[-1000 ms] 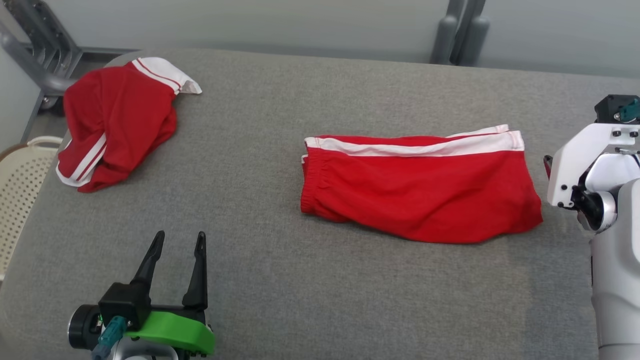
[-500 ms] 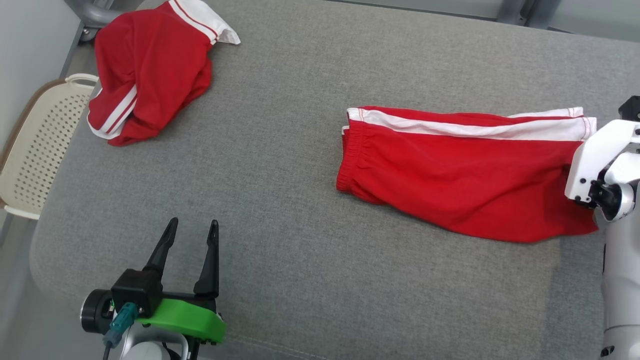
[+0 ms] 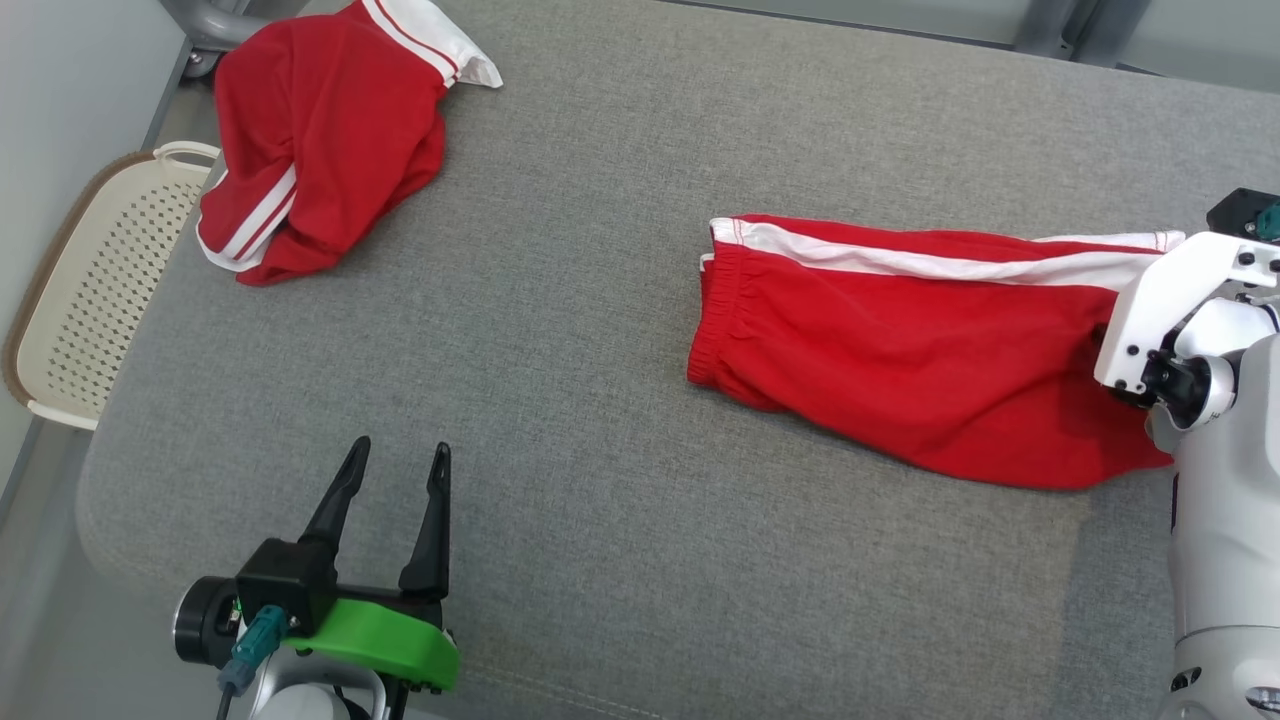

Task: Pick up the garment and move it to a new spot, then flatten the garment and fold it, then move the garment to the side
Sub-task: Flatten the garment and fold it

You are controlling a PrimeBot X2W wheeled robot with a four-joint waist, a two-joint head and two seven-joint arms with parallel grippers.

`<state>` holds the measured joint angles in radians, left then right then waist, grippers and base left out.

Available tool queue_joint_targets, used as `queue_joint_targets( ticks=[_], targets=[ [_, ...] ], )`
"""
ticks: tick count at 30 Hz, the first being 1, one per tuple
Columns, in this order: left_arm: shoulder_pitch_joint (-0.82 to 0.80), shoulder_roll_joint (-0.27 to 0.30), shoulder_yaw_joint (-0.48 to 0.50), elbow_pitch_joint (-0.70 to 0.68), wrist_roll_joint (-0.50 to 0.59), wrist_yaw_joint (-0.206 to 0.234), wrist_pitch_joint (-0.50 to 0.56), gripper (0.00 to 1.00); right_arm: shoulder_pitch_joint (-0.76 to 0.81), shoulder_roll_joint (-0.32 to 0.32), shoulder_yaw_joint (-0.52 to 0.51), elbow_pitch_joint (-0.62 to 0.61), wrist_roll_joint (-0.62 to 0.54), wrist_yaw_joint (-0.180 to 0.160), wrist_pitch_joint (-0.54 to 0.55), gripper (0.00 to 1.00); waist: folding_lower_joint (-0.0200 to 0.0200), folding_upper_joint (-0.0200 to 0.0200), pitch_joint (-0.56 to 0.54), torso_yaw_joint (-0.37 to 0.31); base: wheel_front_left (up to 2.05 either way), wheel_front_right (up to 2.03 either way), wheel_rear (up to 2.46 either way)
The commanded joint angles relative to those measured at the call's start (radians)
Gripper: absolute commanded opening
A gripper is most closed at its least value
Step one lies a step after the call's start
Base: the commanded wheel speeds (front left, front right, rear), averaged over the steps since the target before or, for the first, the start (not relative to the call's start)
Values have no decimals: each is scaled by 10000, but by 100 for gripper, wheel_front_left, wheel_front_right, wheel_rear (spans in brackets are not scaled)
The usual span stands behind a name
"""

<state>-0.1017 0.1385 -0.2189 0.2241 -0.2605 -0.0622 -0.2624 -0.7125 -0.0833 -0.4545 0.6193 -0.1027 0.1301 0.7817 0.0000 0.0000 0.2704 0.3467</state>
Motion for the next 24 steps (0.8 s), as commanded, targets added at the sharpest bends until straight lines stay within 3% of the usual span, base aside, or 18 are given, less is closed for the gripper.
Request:
queue_joint_targets(
  ticks=[1, 2, 3, 18, 24],
  targets=[
    [101, -10, -5, 0, 20, -39, -36, 100, 121, 234, 29, 289, -63, 10, 50, 23, 0, 0, -27, 31, 0, 0, 0],
    [111, -10, -22, 3, 25, -39, -35, 100, 113, 219, 21, 315, -118, 10, 19, 8, 0, 0, -38, 48, 0, 0, 0],
    [121, -2, -26, 3, 28, -33, -35, 100, 112, 174, 26, 328, -195, 9, -22, 0, 0, 0, -42, 60, 0, 0, 0],
    [193, 33, -49, 85, -98, 40, -29, 100, 313, -961, 102, -177, -1005, -4, -147, 0, 0, 0, -306, -65, 0, 0, 0],
    [149, 4, -59, 106, -127, 111, -29, 100, 128, -526, 737, -1012, -77, -1, 281, 0, 0, 0, -488, -184, 0, 0, 0]
  ],
)
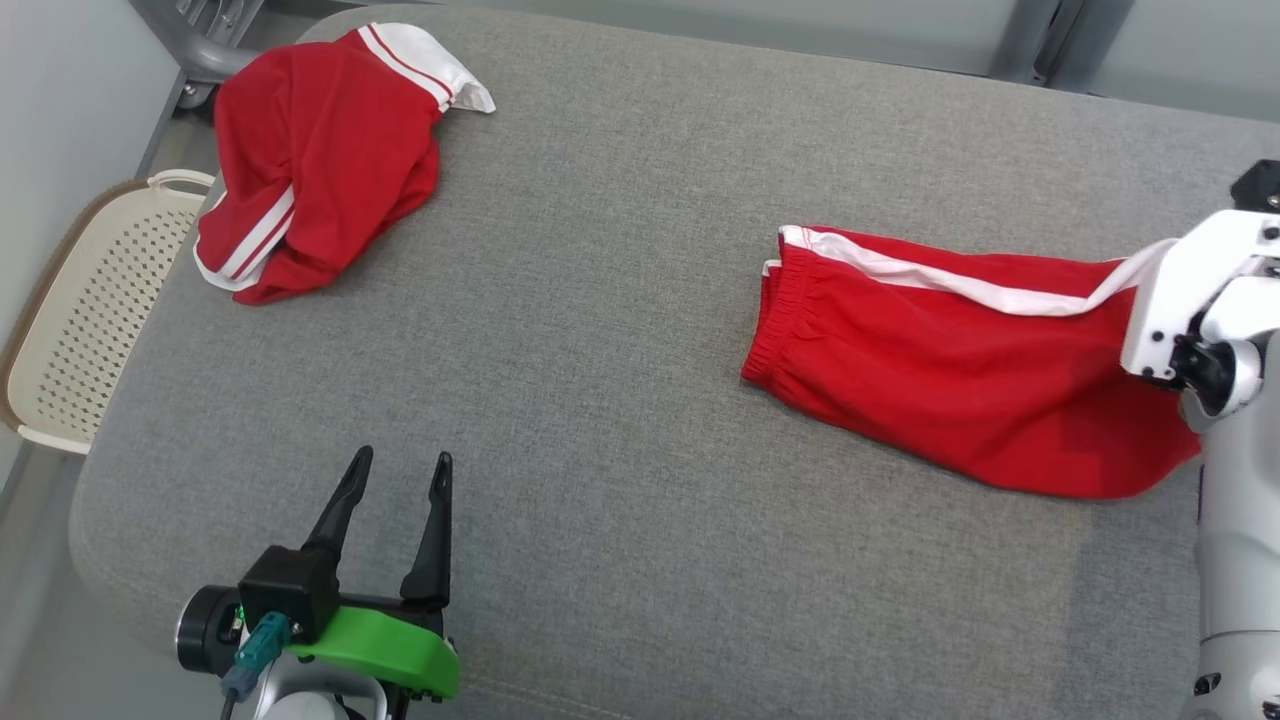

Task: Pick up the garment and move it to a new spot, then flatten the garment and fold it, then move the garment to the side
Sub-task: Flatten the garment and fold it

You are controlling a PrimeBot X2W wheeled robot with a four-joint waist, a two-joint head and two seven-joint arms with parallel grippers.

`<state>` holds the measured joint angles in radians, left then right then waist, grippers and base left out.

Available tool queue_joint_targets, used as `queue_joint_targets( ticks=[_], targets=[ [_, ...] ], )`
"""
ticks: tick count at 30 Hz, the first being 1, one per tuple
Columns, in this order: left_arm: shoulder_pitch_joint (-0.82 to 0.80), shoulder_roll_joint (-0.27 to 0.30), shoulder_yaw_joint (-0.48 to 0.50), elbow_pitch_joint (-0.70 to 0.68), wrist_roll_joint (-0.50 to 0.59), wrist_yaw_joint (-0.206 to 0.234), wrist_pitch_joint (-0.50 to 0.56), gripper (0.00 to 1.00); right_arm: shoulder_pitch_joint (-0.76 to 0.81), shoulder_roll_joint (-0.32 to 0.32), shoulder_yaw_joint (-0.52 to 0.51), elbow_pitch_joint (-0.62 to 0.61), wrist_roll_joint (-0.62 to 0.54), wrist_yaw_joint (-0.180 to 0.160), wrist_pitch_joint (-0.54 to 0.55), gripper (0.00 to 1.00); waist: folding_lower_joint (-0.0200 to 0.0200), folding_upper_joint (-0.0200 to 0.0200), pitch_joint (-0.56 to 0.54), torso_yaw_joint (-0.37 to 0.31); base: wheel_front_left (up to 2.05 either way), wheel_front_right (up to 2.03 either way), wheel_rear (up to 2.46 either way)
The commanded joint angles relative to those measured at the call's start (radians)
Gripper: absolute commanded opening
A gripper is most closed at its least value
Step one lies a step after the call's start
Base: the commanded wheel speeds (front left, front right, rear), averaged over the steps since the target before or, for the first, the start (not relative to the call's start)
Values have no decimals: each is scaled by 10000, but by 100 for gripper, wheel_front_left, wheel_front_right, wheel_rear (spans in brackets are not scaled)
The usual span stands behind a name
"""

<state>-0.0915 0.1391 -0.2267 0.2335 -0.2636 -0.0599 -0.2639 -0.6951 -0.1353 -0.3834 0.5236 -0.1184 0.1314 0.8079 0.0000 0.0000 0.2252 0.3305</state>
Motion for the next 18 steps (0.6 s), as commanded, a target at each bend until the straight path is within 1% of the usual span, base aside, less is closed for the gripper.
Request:
queue_joint_targets(
  ticks=[1, 5, 9, 13, 18],
  targets=[
    [35, -9, 23, 13, -104, 89, -13, 100, -74, 74, 250, -175, 324, -14, 90, 0, 0, 0, -67, -24, 0, 0, 0],
    [20, -19, -15, 61, -110, 70, -14, 100, -149, 237, 1298, -419, 1044, -14, 266, 0, 0, 0, -233, 40, 0, 0, 0],
    [93, -24, -38, 66, -128, 69, -13, 100, -232, 476, 2144, -340, 1601, -13, 340, 0, 0, 0, -380, 177, 0, 0, 0],
    [145, -51, -89, 73, -142, 68, -13, 100, -286, 644, 2526, -94, 1920, -13, 222, 0, 0, 0, -463, 364, 0, 0, 0],
    [189, -67, -143, 115, -174, 32, -15, 100, -508, 807, 2887, 571, 2284, -13, -87, 0, 0, 0, -547, 711, 0, 0, 0]
  ],
)
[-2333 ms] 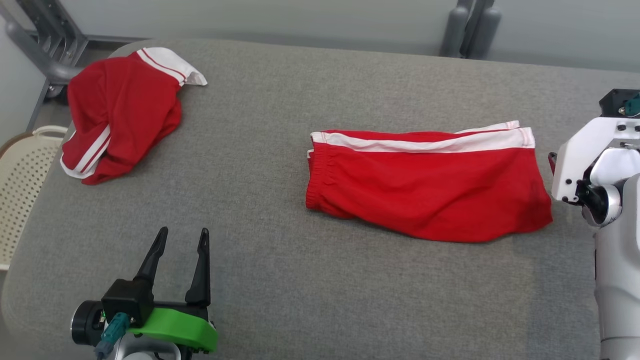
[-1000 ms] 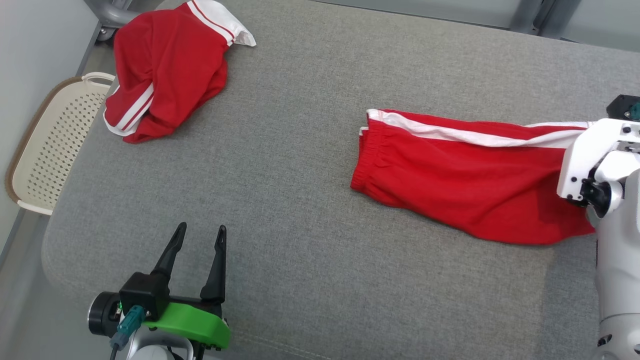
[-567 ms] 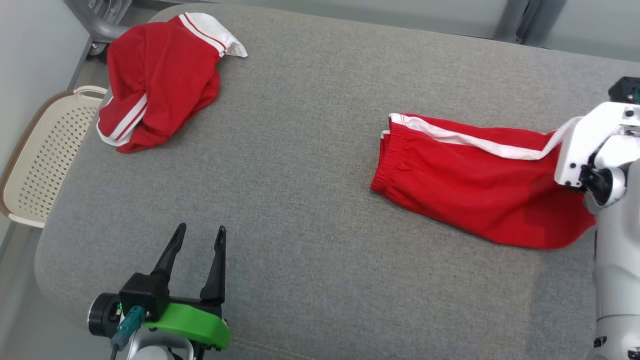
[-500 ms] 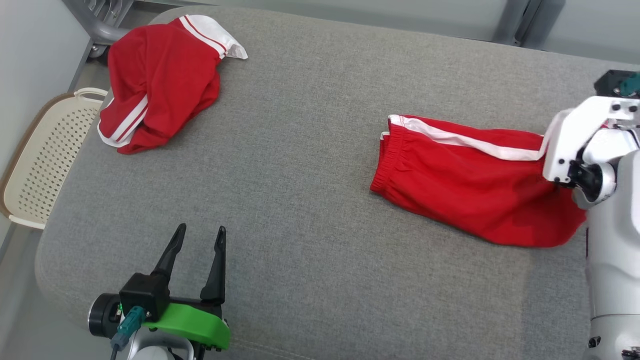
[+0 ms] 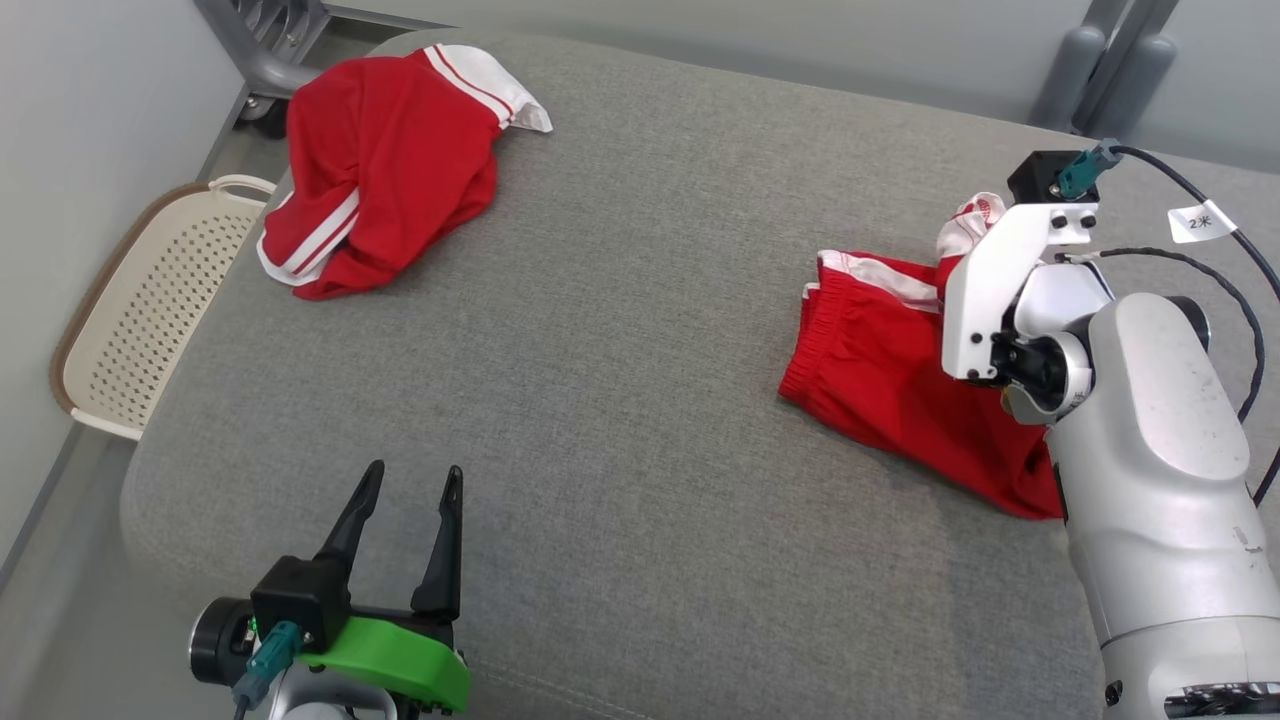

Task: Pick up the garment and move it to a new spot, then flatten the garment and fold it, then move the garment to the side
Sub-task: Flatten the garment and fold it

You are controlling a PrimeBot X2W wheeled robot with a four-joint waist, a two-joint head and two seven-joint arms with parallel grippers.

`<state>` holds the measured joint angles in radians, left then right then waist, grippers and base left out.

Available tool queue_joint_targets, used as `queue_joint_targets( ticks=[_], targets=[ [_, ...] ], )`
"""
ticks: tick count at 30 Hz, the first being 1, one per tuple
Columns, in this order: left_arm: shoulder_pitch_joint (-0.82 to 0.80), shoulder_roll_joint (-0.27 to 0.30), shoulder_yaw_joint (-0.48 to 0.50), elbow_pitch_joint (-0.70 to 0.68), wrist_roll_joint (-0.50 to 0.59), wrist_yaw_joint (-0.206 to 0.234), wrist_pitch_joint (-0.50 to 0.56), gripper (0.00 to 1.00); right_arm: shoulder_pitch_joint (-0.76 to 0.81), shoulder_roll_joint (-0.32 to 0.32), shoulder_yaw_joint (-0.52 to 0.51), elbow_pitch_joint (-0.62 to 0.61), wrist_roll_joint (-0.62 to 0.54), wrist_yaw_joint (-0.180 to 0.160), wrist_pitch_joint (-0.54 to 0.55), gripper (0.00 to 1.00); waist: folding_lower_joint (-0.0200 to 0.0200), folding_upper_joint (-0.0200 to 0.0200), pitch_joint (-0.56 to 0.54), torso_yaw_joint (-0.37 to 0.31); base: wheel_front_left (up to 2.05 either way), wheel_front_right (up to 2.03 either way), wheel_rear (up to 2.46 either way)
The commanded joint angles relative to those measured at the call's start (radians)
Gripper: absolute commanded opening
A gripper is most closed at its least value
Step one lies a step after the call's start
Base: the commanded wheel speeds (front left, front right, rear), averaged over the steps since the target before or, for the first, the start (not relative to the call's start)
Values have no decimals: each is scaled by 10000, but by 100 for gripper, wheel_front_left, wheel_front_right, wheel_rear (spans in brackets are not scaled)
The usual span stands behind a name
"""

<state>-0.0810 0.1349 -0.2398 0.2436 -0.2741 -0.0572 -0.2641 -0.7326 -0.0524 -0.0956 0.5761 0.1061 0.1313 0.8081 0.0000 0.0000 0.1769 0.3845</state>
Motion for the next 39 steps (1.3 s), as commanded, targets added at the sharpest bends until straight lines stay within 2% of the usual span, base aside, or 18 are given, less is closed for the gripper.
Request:
queue_joint_targets(
  ticks=[1, 9, 18, 19, 20, 24, 27, 30, 34, 39],
  targets=[
    [90, -38, -27, 17, -73, -3, -11, 100, -193, -11, 60, 181, 104, -11, -153, 0, 0, 0, -77, 245, 0, 0, 0],
    [150, -97, -86, 151, -99, -99, -12, 100, -623, 8, 599, 1750, 655, -9, -832, 0, 0, 0, -149, 767, 0, 0, 0],
    [194, -189, -119, 201, -42, -128, -12, 100, -1158, 10, 777, 3102, 831, -8, -1650, 0, 0, 0, -191, 1028, 0, 0, 0],
    [206, -195, -114, 205, -39, -126, -13, 100, -1228, 12, 915, 3171, 1004, -8, -1763, 47, 0, 0, -208, 1035, 0, 0, 0],
    [222, -195, -95, 205, -39, -119, -12, 100, -1282, 11, 1008, 3241, 1214, -6, -1839, 100, 0, 0, -230, 1029, 0, 0, 0],
    [340, -133, -14, 227, -48, -83, -12, 100, -1504, 0, 1368, 3281, 2226, -8, -2181, 100, 0, 0, -418, 896, 0, 0, 0],
    [398, -68, 55, 183, -55, -55, -12, 100, -1664, -1, 1356, 3142, 2433, -8, -2547, 100, 0, 0, -576, 705, 0, 0, 0],
    [497, -22, 91, 168, -55, -67, -12, 100, -1698, -58, 1044, 2977, 2230, -8, -2940, 100, 0, 0, -748, 500, 0, 0, 0],
    [552, 22, 52, 109, 9, -54, -12, 100, -1225, -598, 581, 2725, 1717, -8, -3411, 100, 0, 0, -951, 293, 0, 0, 0],
    [635, 69, 77, 32, 17, -13, -12, 100, -514, -964, 176, 2531, 1411, -8, -3719, 100, 0, 0, -1054, 132, 0, 0, 0]
  ],
)
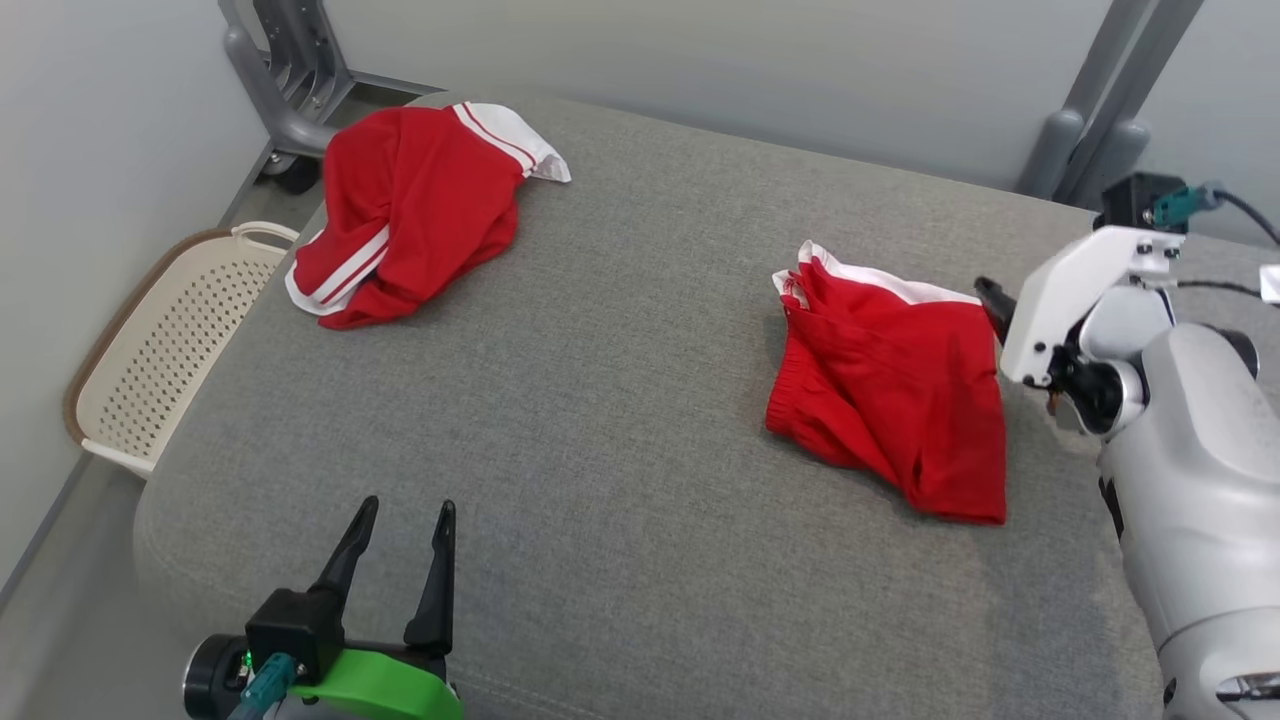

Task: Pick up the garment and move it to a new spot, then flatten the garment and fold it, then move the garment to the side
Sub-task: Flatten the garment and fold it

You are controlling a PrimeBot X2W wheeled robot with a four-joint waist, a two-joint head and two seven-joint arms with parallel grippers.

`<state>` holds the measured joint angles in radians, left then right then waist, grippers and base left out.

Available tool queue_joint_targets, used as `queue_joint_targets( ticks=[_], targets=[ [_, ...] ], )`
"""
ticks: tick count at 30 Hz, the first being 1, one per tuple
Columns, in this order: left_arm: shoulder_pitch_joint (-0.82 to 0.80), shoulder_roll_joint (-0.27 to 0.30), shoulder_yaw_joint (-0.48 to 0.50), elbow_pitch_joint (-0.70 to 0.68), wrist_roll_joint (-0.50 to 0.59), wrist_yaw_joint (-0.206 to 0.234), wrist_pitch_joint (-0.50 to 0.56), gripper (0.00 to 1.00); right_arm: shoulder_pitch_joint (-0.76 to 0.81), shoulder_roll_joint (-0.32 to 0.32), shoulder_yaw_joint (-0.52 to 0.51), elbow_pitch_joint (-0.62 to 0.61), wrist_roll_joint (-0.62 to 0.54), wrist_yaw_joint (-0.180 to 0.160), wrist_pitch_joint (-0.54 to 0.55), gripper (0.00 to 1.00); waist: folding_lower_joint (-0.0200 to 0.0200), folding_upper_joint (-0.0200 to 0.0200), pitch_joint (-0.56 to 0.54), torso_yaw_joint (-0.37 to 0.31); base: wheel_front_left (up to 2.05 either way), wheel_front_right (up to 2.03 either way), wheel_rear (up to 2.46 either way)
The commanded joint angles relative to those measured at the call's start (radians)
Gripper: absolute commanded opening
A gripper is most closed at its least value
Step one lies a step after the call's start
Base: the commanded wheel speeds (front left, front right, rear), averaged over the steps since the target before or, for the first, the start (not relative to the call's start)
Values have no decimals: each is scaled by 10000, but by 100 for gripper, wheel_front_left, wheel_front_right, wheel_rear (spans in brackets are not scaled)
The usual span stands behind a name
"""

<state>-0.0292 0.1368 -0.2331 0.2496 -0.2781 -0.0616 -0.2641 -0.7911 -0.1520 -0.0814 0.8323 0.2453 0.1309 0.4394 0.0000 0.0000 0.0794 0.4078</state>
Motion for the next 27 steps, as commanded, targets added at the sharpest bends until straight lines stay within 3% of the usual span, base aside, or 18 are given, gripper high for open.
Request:
queue_joint_targets(
  ticks=[1, 2, 3, 4, 5, 6, 27],
  targets=[
    [139, 57, 35, -73, 57, 60, -12, 100, 275, 27, -66, -69, 51, -2, -28, 100, 0, 0, -70, -153, 0, 0, 0],
    [151, 57, 71, -122, 57, 91, -12, 100, 463, 18, -125, -116, 59, -2, -25, 99, 0, 0, -48, -201, 0, 0, 0],
    [161, 59, 108, -178, 50, 107, -12, 100, 652, -2, -118, -172, 16, -4, -30, 83, 0, 0, -12, -247, 0, 0, 0],
    [162, 66, 147, -247, 47, 131, -12, 100, 837, -11, -106, -223, -29, -4, -35, 37, 0, 0, 36, -287, 0, 0, 0],
    [169, 73, 176, -313, 49, 134, -12, 100, 1006, 4, -50, -292, -64, -2, -70, 11, 0, 0, 83, -317, 0, 0, 0],
    [168, 77, 208, -388, 75, 175, -13, 100, 1150, 23, 39, -397, -116, -2, -148, 0, 0, 0, 145, -344, 0, 0, 0],
    [-40, -88, 408, -595, 146, 142, -12, 100, 2274, 797, 1598, -1224, 35, -4, -840, 0, 0, 0, 567, -152, 0, 0, 0]
  ],
)
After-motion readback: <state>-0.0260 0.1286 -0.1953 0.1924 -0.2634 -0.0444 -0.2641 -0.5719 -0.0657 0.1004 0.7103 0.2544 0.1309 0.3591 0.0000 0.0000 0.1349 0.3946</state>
